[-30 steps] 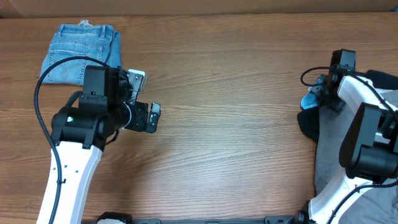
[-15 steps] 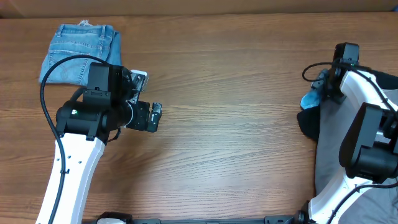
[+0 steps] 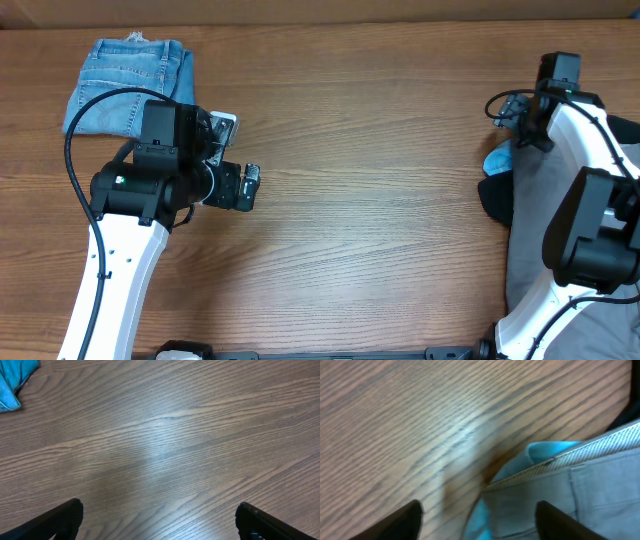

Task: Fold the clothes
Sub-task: 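Pull the grey shorts with the right gripper toward the table center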

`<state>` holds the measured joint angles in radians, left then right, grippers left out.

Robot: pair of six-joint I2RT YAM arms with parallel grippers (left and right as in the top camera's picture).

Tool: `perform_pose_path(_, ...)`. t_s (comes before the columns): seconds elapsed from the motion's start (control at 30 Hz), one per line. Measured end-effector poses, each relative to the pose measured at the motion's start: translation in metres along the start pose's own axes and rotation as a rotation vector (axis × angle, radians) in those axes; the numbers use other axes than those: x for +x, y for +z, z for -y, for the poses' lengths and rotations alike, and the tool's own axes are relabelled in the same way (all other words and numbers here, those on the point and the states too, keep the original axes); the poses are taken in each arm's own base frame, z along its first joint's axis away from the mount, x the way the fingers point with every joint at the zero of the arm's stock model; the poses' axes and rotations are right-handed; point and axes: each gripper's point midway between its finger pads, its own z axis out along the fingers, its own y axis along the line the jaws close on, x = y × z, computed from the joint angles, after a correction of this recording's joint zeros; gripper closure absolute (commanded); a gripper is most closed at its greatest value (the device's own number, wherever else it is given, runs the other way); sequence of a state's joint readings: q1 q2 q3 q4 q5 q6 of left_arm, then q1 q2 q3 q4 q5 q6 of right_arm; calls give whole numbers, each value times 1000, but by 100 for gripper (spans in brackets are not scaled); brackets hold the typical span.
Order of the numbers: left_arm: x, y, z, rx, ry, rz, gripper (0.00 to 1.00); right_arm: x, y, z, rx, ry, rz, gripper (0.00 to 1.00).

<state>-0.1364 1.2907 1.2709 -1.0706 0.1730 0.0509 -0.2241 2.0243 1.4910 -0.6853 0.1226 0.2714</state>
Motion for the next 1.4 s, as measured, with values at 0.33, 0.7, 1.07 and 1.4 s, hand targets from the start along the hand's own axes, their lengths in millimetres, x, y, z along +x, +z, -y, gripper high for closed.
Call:
perform_pose_path(0.33,1,0,0,0,-1,-6,0,19,24,13,154,-19,-39,39)
perform_pose_path(0.7,2,0,3,16,-1,-6,0,21,34,22,200,31,-37,74)
perform_pose_path(1.07,3,0,3,20,-3,-13,0,15,21,24,220,44,-58,96)
perform_pose_path(1.4,6,0,-2,-10,-5,-26,0,-38,-79,20,168,99,94,96)
